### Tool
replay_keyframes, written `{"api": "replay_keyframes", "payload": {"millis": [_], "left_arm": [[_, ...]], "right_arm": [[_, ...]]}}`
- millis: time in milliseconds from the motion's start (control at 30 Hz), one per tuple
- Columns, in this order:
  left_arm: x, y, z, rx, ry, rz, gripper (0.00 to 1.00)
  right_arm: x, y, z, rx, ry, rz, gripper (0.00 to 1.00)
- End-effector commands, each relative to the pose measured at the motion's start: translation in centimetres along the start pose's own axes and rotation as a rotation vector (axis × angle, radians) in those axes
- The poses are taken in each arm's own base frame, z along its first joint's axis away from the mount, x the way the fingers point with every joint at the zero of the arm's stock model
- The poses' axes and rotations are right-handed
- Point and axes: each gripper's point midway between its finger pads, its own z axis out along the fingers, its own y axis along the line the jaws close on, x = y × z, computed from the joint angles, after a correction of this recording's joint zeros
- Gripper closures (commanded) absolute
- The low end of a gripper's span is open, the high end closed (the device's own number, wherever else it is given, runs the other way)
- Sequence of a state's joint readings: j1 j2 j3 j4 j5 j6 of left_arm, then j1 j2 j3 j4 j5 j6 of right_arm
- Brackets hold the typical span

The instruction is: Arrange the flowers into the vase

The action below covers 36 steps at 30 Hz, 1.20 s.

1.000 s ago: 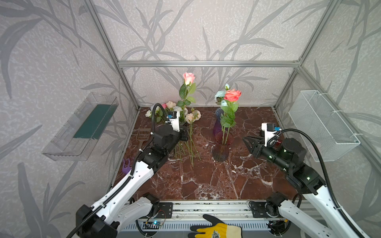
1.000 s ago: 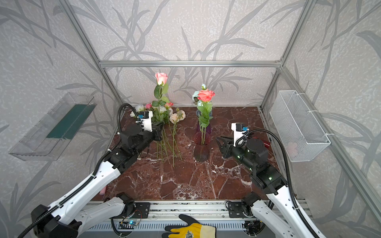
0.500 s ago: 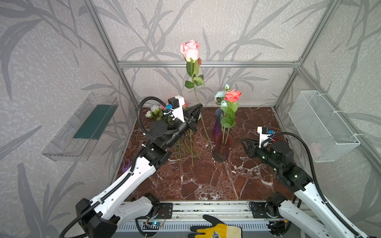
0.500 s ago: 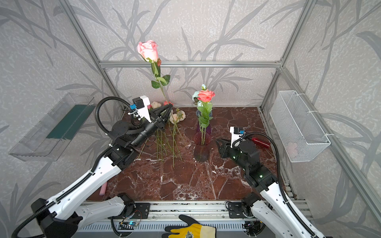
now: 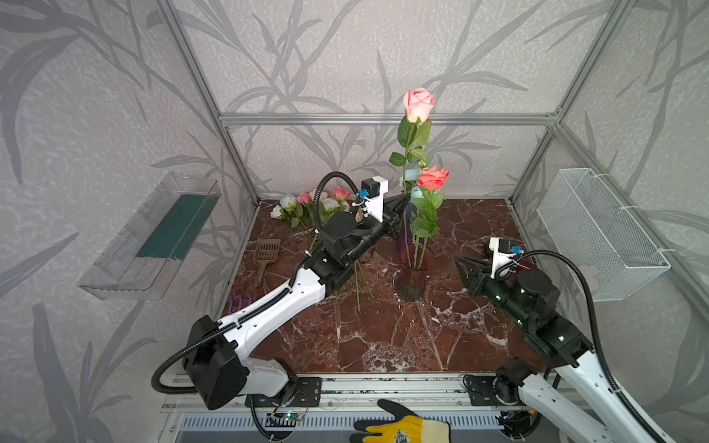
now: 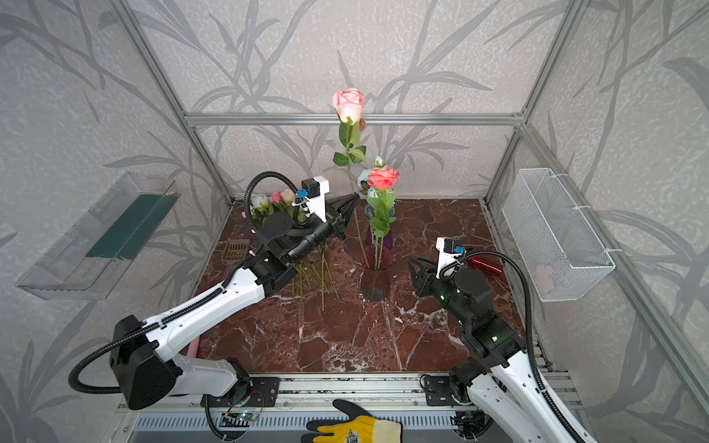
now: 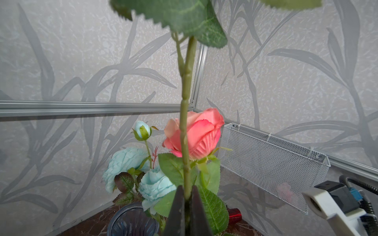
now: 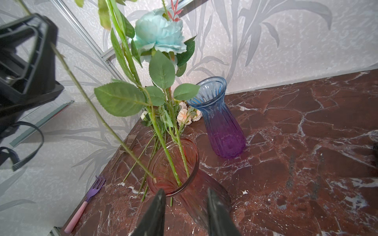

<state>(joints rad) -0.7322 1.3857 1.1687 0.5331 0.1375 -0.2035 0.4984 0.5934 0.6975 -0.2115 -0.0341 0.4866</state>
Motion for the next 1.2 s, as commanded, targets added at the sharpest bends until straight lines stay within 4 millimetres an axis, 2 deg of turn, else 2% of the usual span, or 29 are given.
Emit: {"api": "replay_keyframes", "payload": {"millis": [0,233,467,600,667,733,967,1167], "left_arm": [[-0.7,0.0,0.2,-0.009,-0.07,0.034,1.0],[0.1,-0.4,0.7,0.013,-0.033,0.042,1.0],[5.1,-0.4,-0.1,0.003,0.052,0.05,0.98],[6.8,-0.4,-0.5,0.001,0.082,0.029,0.8],[7.3,-0.4,-0.6,-0.002,0.106,0.028,0.64],[7.7,-0.4,-0.7,-0.006,0.128,0.029,0.54],[8.1,-0.1,-1.5,-0.035,0.191,0.029,0.43],[6.4,0.3,-3.7,-0.084,0.219,0.049,0.38]], "right_arm": [[0.6,-0.5,-0.2,0.013,0.008,-0.021,0.65],[1.2,-0.7,-0.3,0.019,0.02,-0.029,0.65],[2.2,-1.2,0.3,0.022,0.04,-0.007,0.65],[2.4,-1.2,0.3,0.022,0.047,-0.008,0.65],[2.3,-1.3,0.3,0.025,0.046,-0.007,0.65],[2.4,-1.4,0.3,0.03,0.047,-0.006,0.65],[2.5,-1.5,0.4,0.033,0.048,0.002,0.65],[2.5,-1.4,0.5,0.029,0.051,0.003,0.65]]}}
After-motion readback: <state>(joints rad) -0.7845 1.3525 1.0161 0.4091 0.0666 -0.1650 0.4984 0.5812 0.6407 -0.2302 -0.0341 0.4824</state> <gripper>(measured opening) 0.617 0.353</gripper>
